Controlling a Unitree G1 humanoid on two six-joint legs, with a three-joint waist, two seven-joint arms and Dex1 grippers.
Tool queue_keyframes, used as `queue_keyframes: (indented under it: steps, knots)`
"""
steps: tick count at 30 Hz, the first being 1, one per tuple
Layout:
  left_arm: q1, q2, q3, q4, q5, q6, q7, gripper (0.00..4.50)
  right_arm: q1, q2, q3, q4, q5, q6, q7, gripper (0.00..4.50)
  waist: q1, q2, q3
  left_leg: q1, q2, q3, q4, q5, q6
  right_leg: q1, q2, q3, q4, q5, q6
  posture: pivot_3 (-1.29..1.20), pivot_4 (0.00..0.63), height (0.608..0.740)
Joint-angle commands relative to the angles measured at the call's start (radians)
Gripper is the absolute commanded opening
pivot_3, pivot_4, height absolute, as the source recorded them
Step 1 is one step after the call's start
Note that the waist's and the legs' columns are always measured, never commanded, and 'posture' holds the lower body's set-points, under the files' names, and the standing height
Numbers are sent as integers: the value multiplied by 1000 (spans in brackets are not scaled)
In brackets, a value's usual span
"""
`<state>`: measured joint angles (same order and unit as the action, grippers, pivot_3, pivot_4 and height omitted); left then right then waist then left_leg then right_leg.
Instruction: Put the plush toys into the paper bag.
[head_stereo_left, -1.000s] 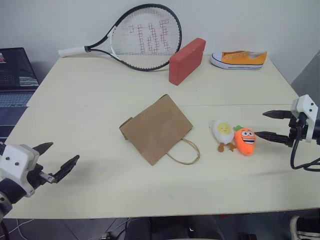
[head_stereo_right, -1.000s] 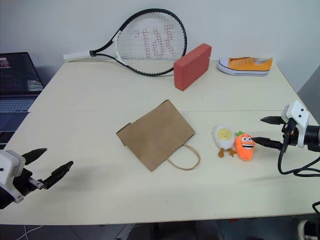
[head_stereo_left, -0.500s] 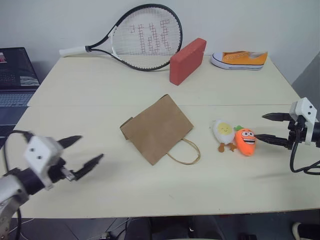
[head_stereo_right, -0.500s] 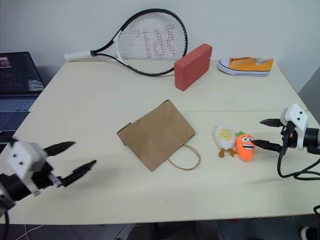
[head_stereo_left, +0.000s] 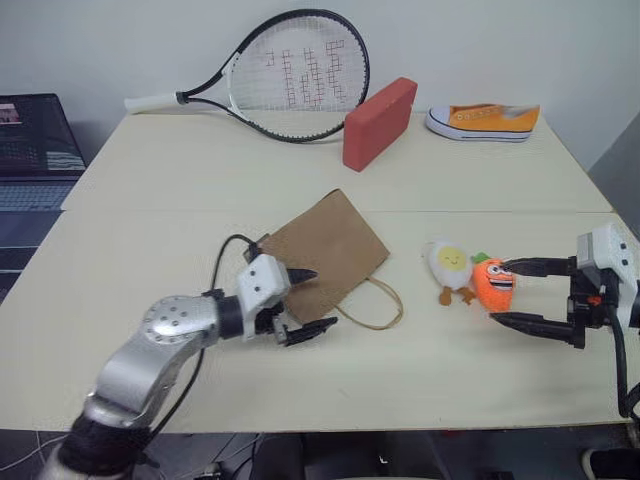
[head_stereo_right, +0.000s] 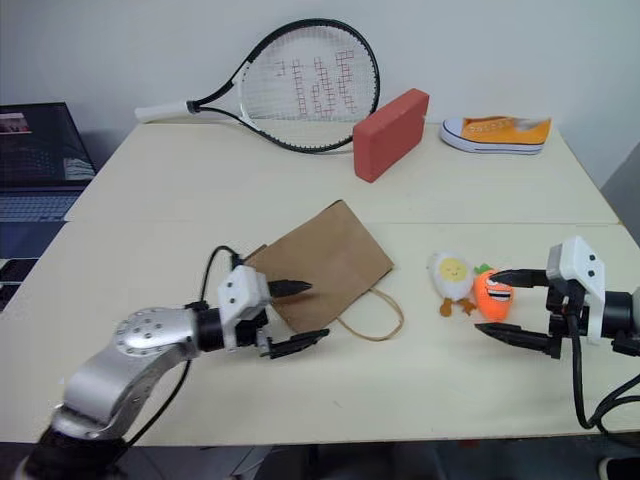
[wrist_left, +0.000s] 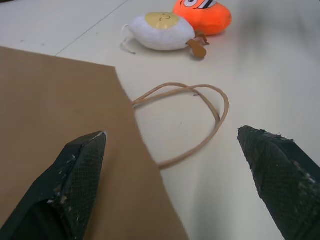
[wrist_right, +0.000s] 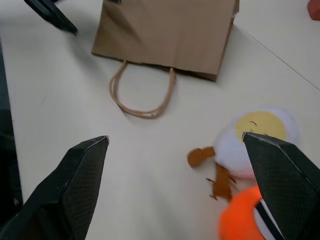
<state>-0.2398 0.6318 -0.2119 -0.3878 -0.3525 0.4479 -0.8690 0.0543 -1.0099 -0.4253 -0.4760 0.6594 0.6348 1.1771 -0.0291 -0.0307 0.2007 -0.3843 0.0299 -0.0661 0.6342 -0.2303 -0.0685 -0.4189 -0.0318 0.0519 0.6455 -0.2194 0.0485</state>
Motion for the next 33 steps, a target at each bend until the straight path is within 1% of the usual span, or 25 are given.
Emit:
queue_keyframes:
  steps: [1, 6, 10, 13, 16, 17, 24, 28, 29, 33]
  knots:
    - [-72, -74, -105, 77, 83, -78, -12, 4484, 47, 19, -51, -122, 59, 44, -55, 4500, 0, 0, 0, 0, 0, 0, 1, 0, 0, 0, 2, 3, 0, 0, 1, 0, 150, 740]
    - [-173, -211, -220, 258, 208, -183, 14, 4484, 116, 40, -41, -209, 84, 64, -95, 4500, -1, 0, 0, -3, 0, 0, 8, 0, 0, 1, 10, 16, 0, 1, 1, 0, 150, 740]
    - [-203, -274, -250, 339, 257, -233, 19, 4484, 128, 43, -26, -235, 96, 67, -116, 4500, -4, -1, 0, -4, 0, 3, 12, 0, 1, 1, 10, 20, -1, 1, 1, 0, 150, 740]
    - [-207, -284, -262, 374, 287, -265, 5, 4484, 134, 40, -21, -245, 104, 72, -120, 4500, -4, -1, 0, -4, 0, 3, 12, 0, 1, 1, 11, 20, -1, 1, 1, 0, 150, 740]
    - [-214, -288, -258, 403, 305, -282, -2, 3905, 131, 37, -17, -247, 105, 74, -124, 4500, -3, -1, 0, -4, 0, 3, 12, 0, 1, 1, 11, 20, -1, 1, 1, 0, 150, 740]
    - [-216, -288, -257, 410, 309, -287, -6, 3634, 127, 36, -14, -246, 105, 74, -125, 4500, -3, -1, 0, -4, 0, 3, 12, 0, 1, 1, 11, 20, -1, 1, 1, 0, 150, 740]
    - [-209, -294, -257, 423, 312, -295, -29, 1429, 122, 33, -2, -230, 98, 57, -125, 4500, -2, -1, 0, -6, 0, 2, 11, 0, 2, 0, 11, 20, -1, 1, 2, 0, 150, 740]
    - [-202, -296, -234, 399, 277, -269, -48, 165, 124, 43, 12, -230, 90, 48, -137, 4500, -2, -1, 0, -6, 0, 2, 11, 0, 2, 0, 11, 20, -1, 1, 2, 0, 150, 740]
    - [-204, -295, -218, 384, 257, -251, -56, 29, 121, 48, 23, -230, 85, 47, -146, 4500, -2, -1, 0, -6, 0, 2, 11, 0, 2, 0, 11, 20, -1, 1, 2, 0, 150, 740]
    - [-226, -283, -131, 308, 149, -143, -79, 29, 81, 100, 107, -222, 36, 29, -231, 4500, -4, -1, 0, -6, 0, 2, 12, 0, 2, 0, 11, 20, -1, 1, 2, 0, 150, 740]
